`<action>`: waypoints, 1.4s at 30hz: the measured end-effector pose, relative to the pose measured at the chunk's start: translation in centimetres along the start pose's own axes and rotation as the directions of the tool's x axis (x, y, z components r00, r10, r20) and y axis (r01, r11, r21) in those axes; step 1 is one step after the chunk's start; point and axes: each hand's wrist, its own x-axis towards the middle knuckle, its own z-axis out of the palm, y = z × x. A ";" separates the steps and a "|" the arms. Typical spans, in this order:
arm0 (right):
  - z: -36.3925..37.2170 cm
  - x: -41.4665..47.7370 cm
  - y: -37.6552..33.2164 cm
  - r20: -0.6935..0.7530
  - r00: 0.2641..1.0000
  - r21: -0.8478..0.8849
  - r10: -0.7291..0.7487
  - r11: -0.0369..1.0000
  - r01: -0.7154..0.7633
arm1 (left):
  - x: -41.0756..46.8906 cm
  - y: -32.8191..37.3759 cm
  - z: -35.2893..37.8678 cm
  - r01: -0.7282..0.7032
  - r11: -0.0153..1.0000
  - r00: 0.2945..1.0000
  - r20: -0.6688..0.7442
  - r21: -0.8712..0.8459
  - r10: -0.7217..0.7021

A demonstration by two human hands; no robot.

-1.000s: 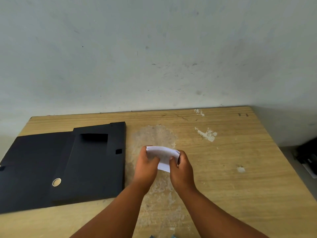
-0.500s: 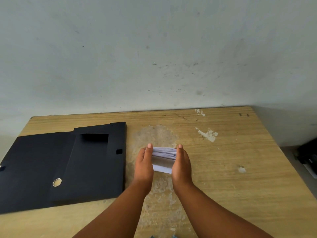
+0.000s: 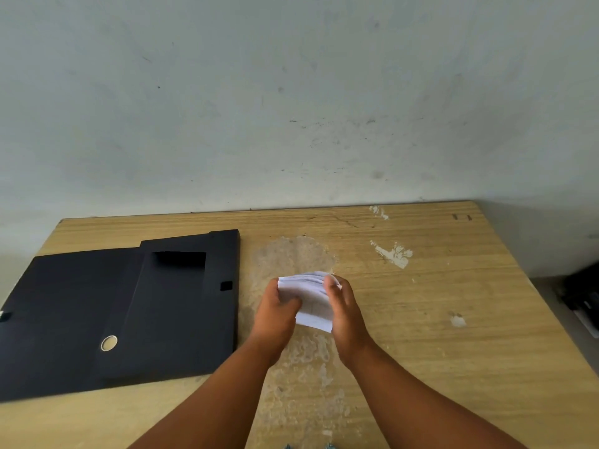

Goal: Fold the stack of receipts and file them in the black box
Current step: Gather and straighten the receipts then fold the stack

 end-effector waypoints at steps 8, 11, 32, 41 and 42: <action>-1.5 0.5 1.5 -0.112 0.957 -0.489 -0.268 0.853 0.181 | 0.1 0.3 0.4 -0.088 0.986 0.990 -0.097 0.142 0.103; -1.8 0.7 1.7 -0.130 0.945 -0.497 -0.300 0.845 0.200 | 0.3 0.2 0.2 -0.104 0.979 0.988 -0.092 0.178 0.122; -5.0 1.5 -3.5 0.305 0.943 -0.781 -0.134 0.532 0.328 | 1.3 5.5 -1.6 -0.405 0.644 0.914 0.309 0.649 0.264; -6.8 1.3 -5.0 0.128 0.982 -0.551 -0.137 0.814 0.185 | 0.7 3.4 -2.8 -0.183 0.963 0.981 0.098 0.199 0.166; -6.9 1.1 -4.6 0.099 0.988 -0.494 -0.117 0.857 0.151 | 0.6 3.1 -2.7 -0.173 0.971 0.984 0.081 0.164 0.161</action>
